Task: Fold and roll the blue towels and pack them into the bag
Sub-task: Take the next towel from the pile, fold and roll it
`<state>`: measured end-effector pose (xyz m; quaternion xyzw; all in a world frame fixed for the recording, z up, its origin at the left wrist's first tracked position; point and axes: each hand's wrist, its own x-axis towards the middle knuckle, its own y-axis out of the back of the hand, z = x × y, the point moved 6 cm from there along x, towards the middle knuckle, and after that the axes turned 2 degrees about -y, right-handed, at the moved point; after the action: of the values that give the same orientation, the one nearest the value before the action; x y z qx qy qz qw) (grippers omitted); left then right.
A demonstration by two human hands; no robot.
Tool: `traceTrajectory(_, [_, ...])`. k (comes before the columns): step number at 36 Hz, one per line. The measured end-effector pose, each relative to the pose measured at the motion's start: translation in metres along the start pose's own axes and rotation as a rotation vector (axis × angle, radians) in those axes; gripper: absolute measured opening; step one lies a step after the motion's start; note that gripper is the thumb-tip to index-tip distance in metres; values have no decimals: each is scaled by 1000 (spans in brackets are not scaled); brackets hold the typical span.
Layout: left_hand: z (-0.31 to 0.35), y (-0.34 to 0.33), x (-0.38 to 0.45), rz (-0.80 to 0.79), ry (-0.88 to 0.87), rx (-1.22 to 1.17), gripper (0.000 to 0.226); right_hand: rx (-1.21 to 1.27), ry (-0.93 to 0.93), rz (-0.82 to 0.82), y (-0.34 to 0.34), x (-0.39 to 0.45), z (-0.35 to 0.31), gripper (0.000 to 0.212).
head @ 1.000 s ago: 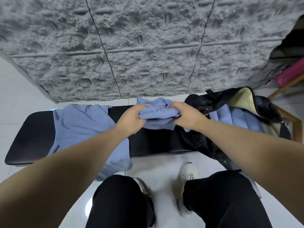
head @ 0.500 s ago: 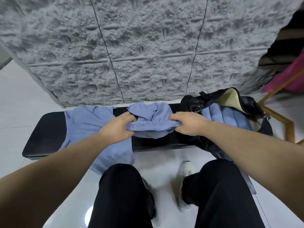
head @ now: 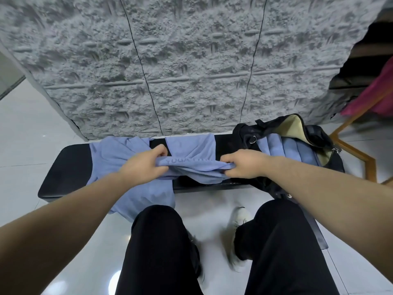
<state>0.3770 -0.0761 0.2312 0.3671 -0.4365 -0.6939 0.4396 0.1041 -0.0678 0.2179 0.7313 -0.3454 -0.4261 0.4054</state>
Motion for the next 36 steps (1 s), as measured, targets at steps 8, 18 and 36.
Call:
traceTrajectory(8, [8,-1,-22,30,-129,-23,31,3,31,103,10,-13,-1,24])
traceTrajectory(18, [20,-2,-27,101,44,-414,41,-31,-5,79,8,-29,8,43])
traceTrajectory(36, [34,-36,-39,-176,-52,96,33,656,11,47,1,-57,1,30])
